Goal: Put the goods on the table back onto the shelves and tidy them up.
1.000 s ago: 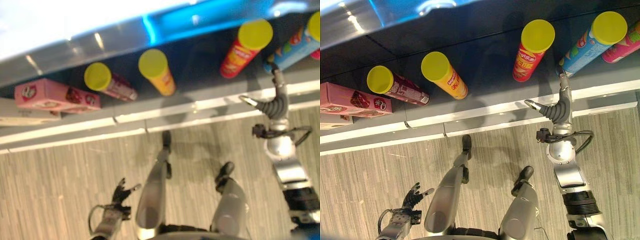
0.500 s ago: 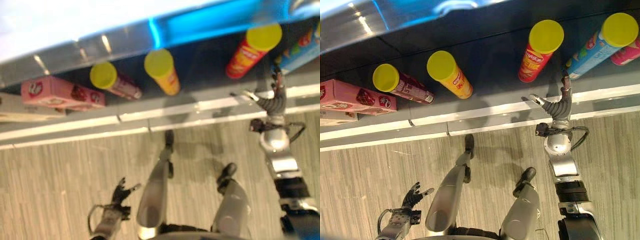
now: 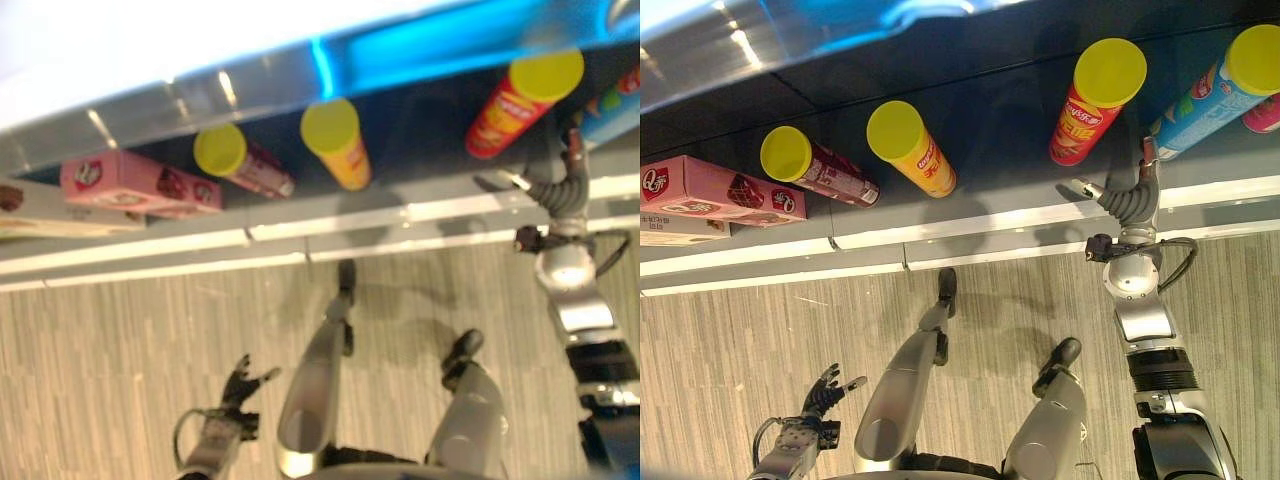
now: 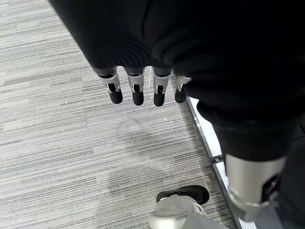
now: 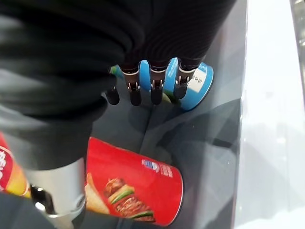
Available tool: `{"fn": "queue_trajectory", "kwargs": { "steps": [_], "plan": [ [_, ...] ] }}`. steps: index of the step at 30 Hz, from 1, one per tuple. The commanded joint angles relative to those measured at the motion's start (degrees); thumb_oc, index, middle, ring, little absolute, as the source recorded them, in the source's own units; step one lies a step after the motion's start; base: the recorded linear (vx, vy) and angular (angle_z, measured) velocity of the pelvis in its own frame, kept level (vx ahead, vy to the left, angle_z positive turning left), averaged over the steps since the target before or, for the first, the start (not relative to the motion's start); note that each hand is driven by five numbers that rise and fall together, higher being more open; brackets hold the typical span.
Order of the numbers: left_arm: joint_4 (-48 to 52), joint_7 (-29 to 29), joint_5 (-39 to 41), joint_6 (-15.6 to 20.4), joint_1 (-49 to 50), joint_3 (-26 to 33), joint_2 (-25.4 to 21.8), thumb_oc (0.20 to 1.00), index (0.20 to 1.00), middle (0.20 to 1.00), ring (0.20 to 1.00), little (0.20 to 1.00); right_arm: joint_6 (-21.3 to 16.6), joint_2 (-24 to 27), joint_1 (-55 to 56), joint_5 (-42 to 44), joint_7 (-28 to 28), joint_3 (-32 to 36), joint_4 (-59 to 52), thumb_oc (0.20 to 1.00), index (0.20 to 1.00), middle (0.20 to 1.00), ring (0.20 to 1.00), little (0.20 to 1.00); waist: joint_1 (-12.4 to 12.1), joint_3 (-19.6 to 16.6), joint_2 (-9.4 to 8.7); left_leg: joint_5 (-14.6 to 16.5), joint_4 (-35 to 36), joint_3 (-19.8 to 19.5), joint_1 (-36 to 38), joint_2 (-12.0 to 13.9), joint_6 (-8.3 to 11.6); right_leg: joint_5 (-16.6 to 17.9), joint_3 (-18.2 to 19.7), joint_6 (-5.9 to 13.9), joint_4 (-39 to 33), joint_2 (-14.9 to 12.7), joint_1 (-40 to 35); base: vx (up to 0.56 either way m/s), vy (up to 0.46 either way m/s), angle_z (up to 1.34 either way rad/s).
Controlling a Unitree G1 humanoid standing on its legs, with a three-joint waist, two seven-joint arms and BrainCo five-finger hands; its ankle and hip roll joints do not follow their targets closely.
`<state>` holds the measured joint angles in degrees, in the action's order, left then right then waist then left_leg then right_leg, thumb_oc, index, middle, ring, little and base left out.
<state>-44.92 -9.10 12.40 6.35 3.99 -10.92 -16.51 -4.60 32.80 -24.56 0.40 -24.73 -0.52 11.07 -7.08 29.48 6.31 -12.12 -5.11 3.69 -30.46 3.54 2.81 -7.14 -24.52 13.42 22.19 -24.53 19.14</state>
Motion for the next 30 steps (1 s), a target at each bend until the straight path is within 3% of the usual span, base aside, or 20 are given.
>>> {"fn": "queue_trajectory", "kwargs": {
  "steps": [1, 30],
  "plan": [
    [0.0, -0.4, 0.3, 0.2, 1.8, -0.8, -4.0, 1.0, 1.0, 1.0, 1.0, 1.0, -2.1, 3.2, -3.4, -1.6, -1.4, 2.2, 1.6, 1.0, 1.0, 1.0, 1.0, 1.0, -1.0, -0.7, -0.34, 10.4, -3.8, -2.6, 2.2, 3.2, 5.16, 6.7, 2.8, -1.21, -2.4, -1.1, 5.1, 0.0, 0.0, 0.0],
    [1.6, 1.1, 1.0, 0.5, 2.7, -1.4, -5.9, 1.0, 1.0, 1.0, 1.0, 1.0, -2.6, 7.7, -13.8, 2.9, 2.1, -4.4, 8.9, 1.0, 1.0, 1.0, 1.0, 1.0, -3.3, -0.8, 0.27, 9.9, -4.0, -3.0, 1.1, 3.3, 5.16, 6.3, 2.6, -1.42, -0.4, -1.4, 6.7, 0.0, -0.001, 0.0]
  ]
}}
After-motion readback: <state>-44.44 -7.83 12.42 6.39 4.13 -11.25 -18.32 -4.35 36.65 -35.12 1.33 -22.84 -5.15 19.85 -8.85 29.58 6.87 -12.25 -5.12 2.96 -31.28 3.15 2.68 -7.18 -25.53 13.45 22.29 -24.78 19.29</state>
